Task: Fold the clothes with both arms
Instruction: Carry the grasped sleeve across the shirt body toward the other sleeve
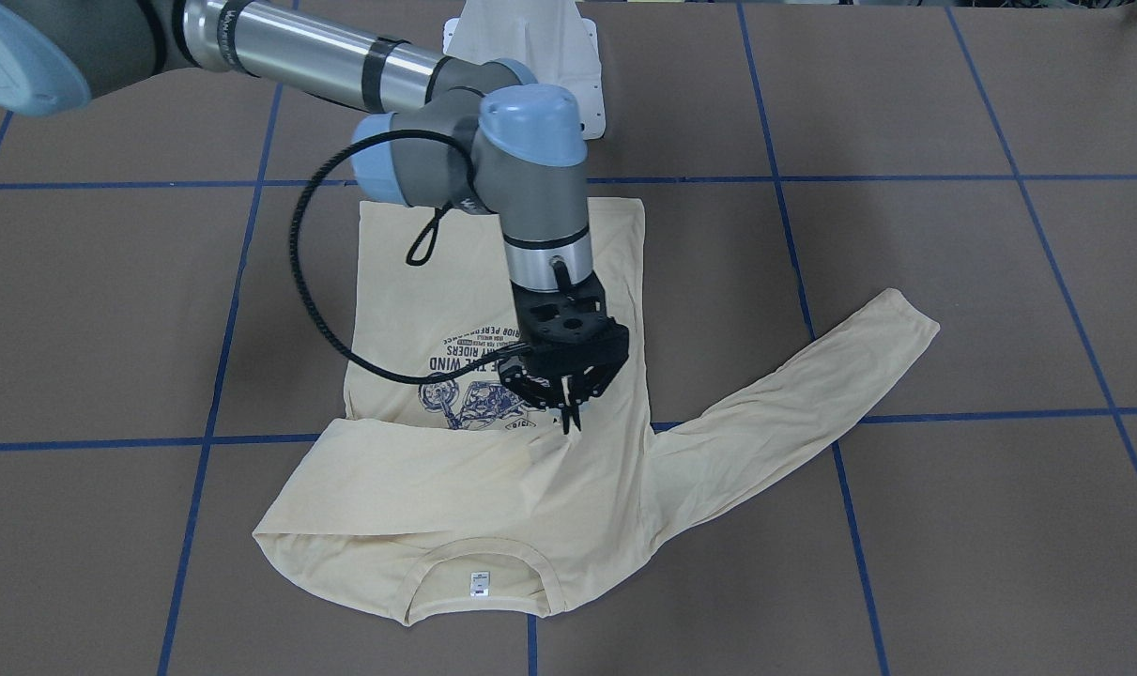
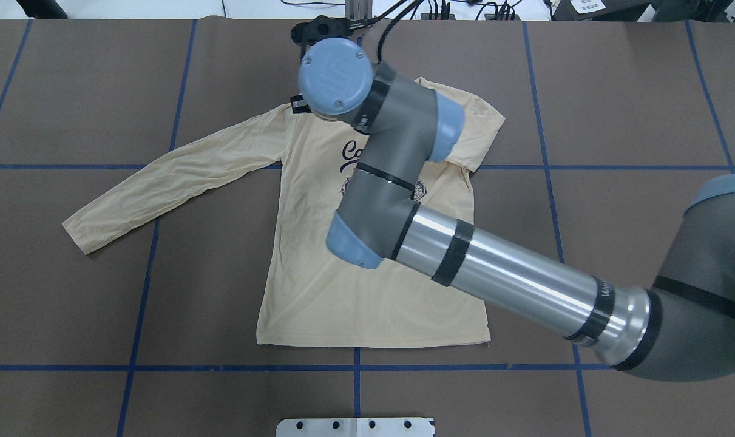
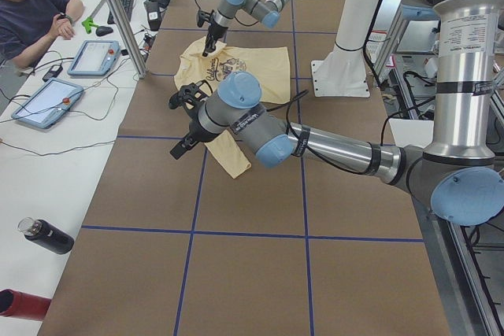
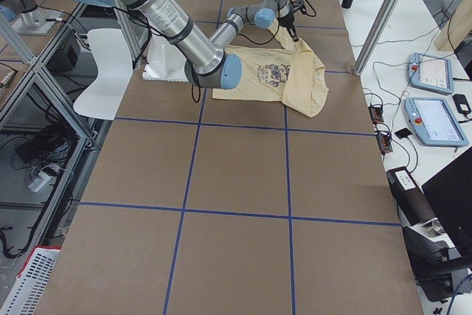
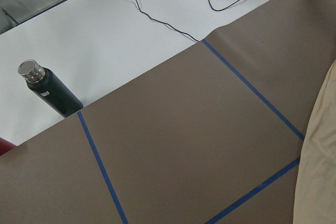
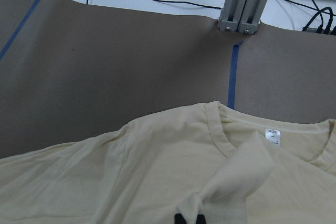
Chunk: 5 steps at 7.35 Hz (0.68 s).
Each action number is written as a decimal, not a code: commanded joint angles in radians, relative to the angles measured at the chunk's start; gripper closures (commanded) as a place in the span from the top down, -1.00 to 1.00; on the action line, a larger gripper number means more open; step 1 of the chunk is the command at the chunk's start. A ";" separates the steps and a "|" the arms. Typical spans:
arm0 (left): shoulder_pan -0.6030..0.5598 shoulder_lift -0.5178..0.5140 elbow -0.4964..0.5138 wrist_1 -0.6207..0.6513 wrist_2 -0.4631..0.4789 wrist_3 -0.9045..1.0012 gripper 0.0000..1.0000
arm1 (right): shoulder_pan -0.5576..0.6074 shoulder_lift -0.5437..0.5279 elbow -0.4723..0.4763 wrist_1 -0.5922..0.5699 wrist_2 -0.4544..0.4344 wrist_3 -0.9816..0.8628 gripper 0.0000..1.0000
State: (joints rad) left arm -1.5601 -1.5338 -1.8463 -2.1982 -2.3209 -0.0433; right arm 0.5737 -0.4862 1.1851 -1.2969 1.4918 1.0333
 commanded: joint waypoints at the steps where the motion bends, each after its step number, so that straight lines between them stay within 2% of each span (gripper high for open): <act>1: 0.000 0.000 0.001 0.000 0.000 0.000 0.99 | -0.087 0.106 -0.137 0.001 -0.099 0.079 -1.00; 2: 0.000 0.000 0.001 0.000 0.000 0.000 0.99 | -0.097 0.142 -0.189 0.001 -0.102 0.144 0.09; 3: 0.000 0.000 -0.001 0.000 -0.002 0.000 0.99 | -0.100 0.208 -0.267 -0.002 -0.105 0.187 0.99; 5: 0.000 0.001 -0.001 0.000 -0.002 -0.001 0.99 | -0.095 0.227 -0.277 -0.015 -0.093 0.189 1.00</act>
State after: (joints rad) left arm -1.5601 -1.5331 -1.8467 -2.1982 -2.3222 -0.0439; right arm 0.4774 -0.2773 0.9235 -1.3019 1.3927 1.2150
